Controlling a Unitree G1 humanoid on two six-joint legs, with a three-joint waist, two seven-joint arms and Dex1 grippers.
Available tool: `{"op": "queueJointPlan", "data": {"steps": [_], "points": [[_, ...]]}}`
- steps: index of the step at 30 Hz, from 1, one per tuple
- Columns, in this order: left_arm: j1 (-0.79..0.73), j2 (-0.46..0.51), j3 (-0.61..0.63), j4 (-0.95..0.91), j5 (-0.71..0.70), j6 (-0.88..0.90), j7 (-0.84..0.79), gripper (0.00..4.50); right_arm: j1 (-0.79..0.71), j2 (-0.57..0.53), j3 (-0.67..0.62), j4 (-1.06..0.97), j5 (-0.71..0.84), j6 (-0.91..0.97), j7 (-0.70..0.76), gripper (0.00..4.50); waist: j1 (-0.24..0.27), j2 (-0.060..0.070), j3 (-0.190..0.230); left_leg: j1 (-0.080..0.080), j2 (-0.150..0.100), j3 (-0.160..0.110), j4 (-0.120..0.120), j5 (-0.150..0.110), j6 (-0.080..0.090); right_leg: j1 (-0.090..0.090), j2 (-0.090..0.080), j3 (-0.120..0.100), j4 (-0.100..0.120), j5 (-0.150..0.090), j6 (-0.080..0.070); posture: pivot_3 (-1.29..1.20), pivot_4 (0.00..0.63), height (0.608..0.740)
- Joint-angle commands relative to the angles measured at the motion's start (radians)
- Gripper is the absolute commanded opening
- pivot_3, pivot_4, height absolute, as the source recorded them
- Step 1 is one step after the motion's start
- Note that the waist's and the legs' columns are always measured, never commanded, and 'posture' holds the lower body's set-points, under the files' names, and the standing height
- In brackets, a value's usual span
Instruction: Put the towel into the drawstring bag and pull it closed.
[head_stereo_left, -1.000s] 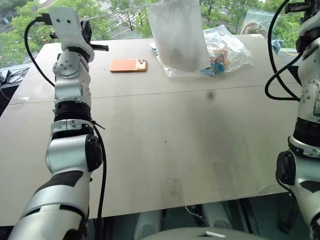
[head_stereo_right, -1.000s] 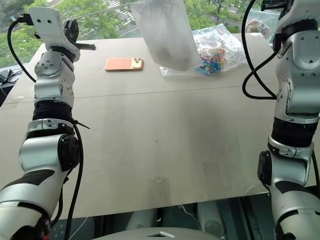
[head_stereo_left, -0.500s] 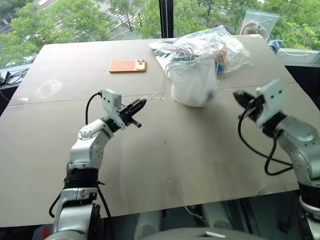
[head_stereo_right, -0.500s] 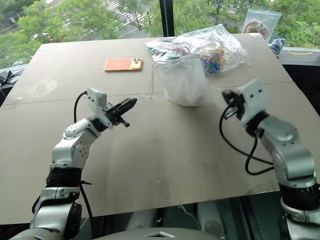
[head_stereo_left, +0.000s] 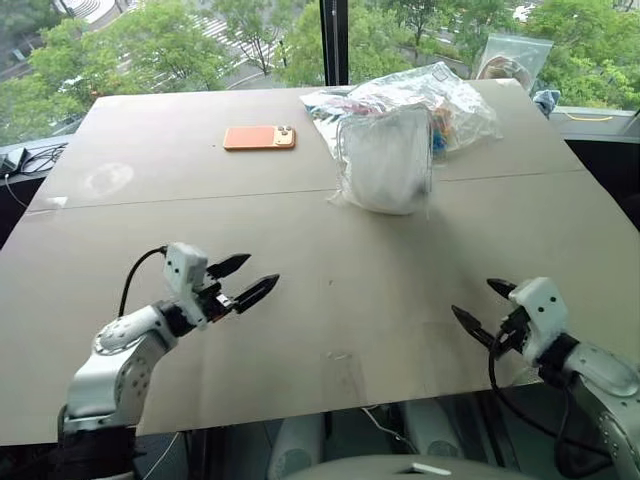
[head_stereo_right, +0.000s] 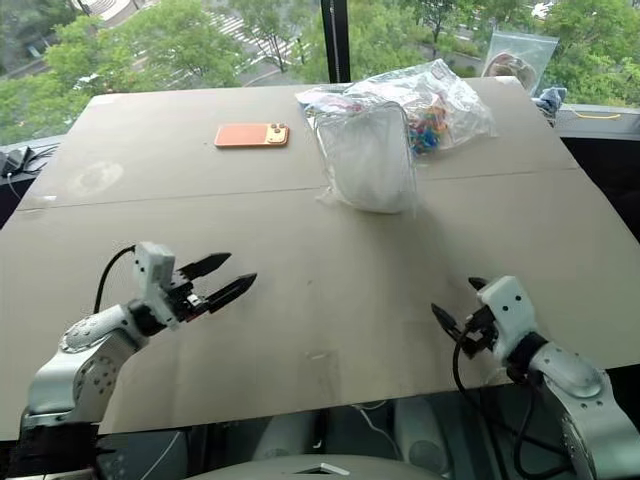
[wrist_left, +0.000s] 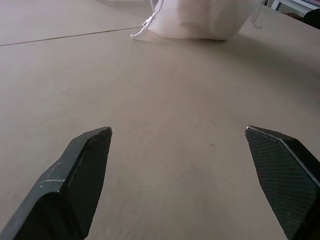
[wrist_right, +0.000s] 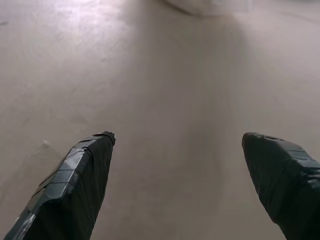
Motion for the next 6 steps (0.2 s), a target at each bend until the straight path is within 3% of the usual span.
{"op": "queueJointPlan", "data": {"steps": [1,6], "points": [[0.004,0.004,0.031,-0.055,-0.014,-0.004,0.015,4.50,-0.014,0.011,-0.028,-0.032,-0.009,-0.056,-0.004,4.48,0.005,0.000,0.000,0.000,0.000,0.000,0.000,0.000,0.000,0.000,0.000,0.000,0.000,0.000,0.000,0.00,0.150,0.740],[-0.046,-0.023,0.026,-0.047,-0.019,-0.004,0.058,4.50,-0.062,0.042,-0.040,0.010,-0.026,-0.097,-0.034,4.48,0.014,0.000,0.000,-0.001,0.000,0.000,0.000,0.000,0.000,0.000,0.000,0.000,0.000,0.000,0.000,0.00,0.150,0.740]]}}
